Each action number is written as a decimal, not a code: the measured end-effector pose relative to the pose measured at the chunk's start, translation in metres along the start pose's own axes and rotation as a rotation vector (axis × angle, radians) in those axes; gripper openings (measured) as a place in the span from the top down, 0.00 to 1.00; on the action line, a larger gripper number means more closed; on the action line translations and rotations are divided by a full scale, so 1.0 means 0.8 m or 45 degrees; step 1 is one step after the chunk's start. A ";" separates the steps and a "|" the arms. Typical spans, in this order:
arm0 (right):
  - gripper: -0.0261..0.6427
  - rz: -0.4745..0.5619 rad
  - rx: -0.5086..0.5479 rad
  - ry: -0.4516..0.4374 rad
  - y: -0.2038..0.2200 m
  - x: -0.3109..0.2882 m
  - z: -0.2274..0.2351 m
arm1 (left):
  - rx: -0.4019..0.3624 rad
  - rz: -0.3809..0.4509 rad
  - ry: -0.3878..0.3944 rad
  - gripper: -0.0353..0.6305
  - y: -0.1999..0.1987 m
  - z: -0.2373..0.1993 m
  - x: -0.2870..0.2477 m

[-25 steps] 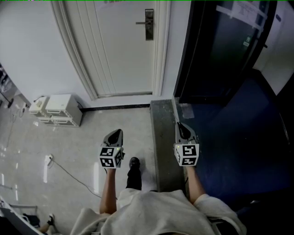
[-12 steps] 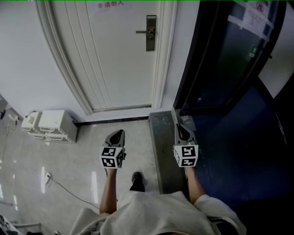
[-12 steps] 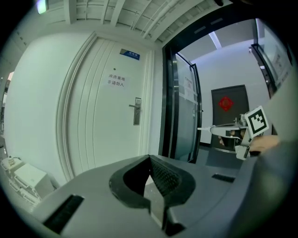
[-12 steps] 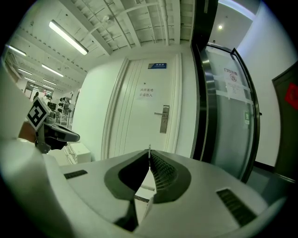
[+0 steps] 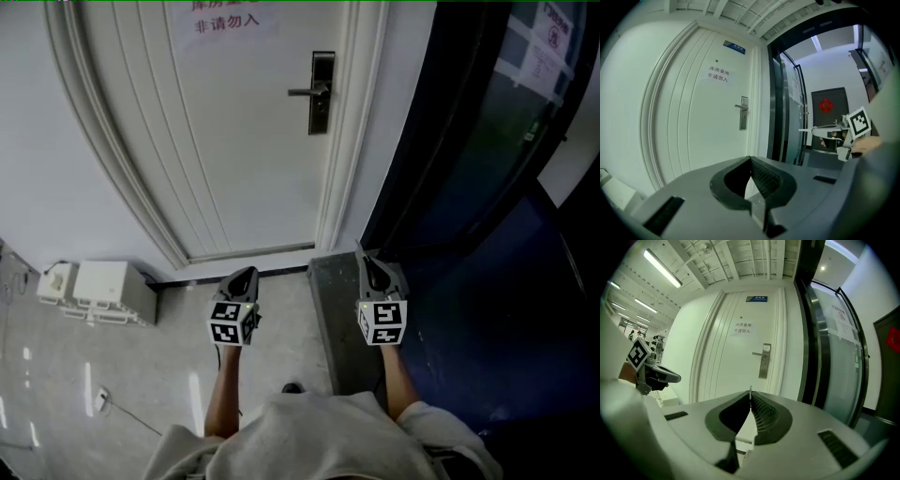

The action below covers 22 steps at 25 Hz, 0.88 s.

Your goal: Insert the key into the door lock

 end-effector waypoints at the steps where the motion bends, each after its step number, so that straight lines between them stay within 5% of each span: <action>1: 0.92 0.000 0.001 0.003 -0.002 -0.013 -0.002 | 0.000 -0.002 0.003 0.92 -0.004 -0.010 -0.010; 22: 0.92 -0.024 -0.020 -0.023 0.026 -0.169 0.023 | -0.002 -0.061 0.028 0.92 -0.011 -0.075 -0.161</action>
Point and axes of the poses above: the fingertips, and each gripper's own axes: x backward along the fingers, z to its right, y out of its underside, the point moved 5 cm from there along x, backward along the fingers, and after that the axes turned 8 degrees about x, right-handed, at the moved point
